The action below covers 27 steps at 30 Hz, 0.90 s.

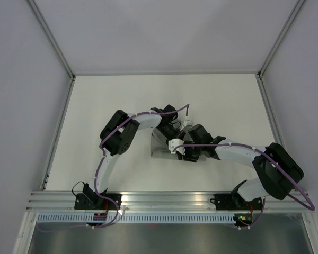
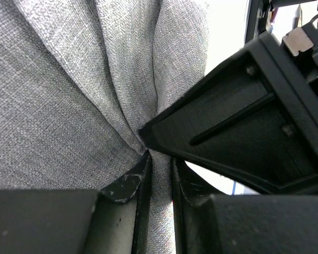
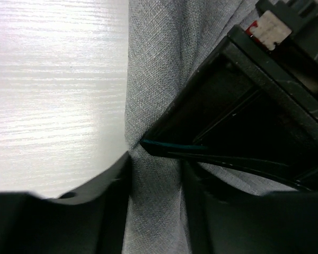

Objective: Fold the napkin, place the utensils inside, and roll it up
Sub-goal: Roll the napkin with the utensil

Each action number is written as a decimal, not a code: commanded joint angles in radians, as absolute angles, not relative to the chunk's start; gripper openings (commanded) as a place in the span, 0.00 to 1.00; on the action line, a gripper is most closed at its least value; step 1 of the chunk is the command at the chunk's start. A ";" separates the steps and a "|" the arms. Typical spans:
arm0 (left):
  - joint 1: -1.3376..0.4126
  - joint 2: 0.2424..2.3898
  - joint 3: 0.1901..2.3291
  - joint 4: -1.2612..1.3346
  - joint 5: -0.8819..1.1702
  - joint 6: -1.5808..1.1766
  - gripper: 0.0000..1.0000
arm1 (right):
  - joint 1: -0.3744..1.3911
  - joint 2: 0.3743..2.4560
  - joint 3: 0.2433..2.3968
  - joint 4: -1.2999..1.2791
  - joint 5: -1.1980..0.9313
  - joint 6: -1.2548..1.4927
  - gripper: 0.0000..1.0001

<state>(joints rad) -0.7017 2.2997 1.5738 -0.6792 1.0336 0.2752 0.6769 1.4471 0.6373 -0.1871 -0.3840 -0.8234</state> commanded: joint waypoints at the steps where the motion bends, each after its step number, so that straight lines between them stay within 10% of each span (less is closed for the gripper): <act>1: -0.707 2.375 1.539 -0.723 0.830 0.325 0.02 | 0.687 1.499 0.629 -0.181 -0.344 -0.861 0.42; 6: -0.701 2.333 1.551 -0.727 0.825 0.330 0.19 | 0.687 1.514 0.643 -0.241 -0.345 -0.887 0.20; 14: -0.667 2.231 1.566 -0.647 0.837 0.281 0.47 | 0.687 1.586 0.692 -0.360 -0.356 -0.882 0.13; 27: -0.496 2.039 1.467 -0.348 0.815 0.078 0.52 | 0.667 1.693 0.805 -0.522 -0.439 -0.822 0.09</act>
<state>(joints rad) -0.5510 2.1307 1.4803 -0.4911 0.8383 0.1741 0.6704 1.6089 0.8310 -0.3729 -0.4259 -0.8444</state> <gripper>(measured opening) 0.518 0.318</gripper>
